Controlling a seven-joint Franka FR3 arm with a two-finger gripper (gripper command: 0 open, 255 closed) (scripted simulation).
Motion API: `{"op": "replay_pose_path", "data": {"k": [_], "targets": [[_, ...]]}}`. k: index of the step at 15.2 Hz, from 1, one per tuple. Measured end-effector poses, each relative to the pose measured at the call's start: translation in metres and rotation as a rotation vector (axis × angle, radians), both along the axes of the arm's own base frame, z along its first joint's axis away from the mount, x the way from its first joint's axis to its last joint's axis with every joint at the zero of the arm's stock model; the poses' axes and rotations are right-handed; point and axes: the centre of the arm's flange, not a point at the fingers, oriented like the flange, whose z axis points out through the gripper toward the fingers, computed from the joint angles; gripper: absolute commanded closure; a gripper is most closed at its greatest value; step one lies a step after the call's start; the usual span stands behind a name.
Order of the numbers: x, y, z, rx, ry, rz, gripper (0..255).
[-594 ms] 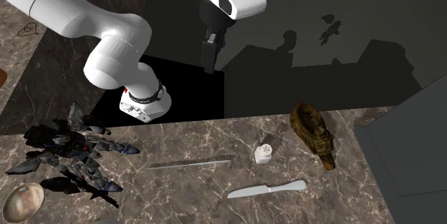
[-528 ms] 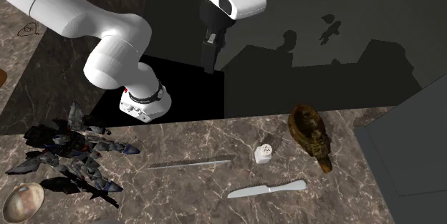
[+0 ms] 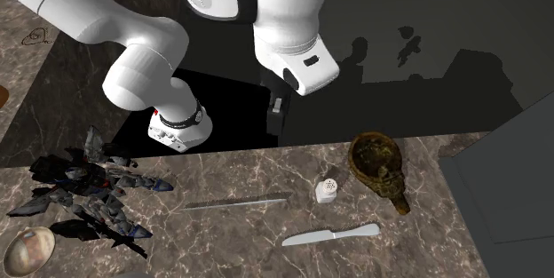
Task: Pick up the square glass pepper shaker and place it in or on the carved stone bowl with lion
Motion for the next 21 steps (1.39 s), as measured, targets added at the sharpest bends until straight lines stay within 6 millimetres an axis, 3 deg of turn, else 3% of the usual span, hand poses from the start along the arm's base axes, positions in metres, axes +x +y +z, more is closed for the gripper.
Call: {"op": "replay_pose_path", "data": {"k": [9,14,21], "targets": [[0.047,-0.066,-0.078,0.07,-0.121,0.036,0],[0.082,-0.102,-0.117,0.105,-0.185,0.055,0],[0.093,-0.103,-0.155,0.108,-0.195,0.058,0]]}}
